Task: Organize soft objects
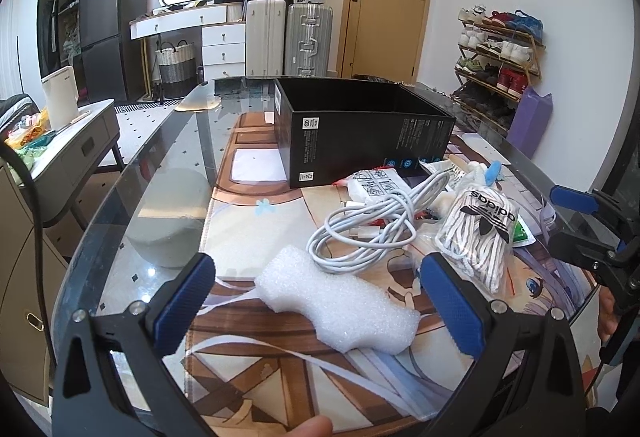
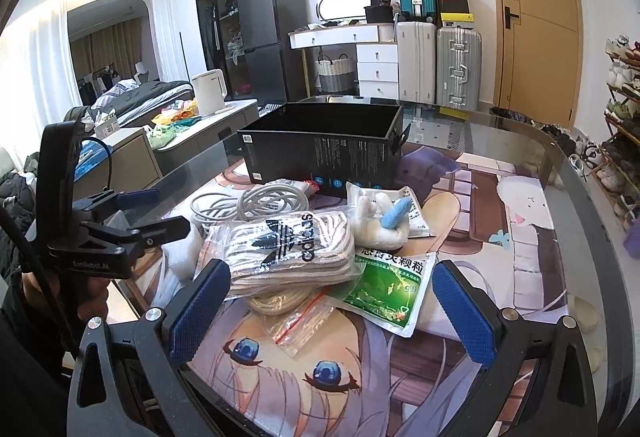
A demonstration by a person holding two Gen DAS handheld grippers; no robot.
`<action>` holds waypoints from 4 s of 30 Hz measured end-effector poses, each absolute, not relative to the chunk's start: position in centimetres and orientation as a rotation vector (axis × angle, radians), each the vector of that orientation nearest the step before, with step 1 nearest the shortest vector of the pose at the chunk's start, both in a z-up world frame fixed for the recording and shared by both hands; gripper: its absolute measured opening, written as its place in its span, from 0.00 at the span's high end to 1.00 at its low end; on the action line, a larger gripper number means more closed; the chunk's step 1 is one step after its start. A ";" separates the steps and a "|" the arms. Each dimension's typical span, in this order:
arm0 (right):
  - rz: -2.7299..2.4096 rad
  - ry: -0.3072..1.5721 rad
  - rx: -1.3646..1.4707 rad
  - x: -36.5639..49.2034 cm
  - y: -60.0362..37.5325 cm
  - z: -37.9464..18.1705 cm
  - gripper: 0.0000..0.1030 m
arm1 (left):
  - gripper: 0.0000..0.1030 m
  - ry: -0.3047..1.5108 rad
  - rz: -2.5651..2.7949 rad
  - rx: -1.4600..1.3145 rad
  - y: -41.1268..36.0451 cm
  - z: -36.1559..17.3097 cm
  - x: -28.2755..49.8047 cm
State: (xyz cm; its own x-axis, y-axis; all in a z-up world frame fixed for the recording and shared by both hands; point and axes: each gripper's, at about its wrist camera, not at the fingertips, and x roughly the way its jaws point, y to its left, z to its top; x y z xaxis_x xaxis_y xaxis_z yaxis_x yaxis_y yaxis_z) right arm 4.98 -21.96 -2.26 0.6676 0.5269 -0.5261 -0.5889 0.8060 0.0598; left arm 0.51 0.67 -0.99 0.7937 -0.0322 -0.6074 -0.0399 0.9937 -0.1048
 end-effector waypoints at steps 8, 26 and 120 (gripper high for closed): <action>0.624 0.569 -0.117 5.1 -22.0 -2.3 0.01 | 0.00 0.668 -0.004 -0.109 0.7 -1.4 0.3; 0.602 0.605 -0.127 5.6 -22.3 -2.8 0.01 | 0.00 0.738 -0.028 -0.101 -0.2 -2.5 1.3; 0.767 0.537 -0.051 5.6 -19.6 -1.0 0.80 | 0.35 0.700 -0.141 -0.158 1.1 0.0 -0.3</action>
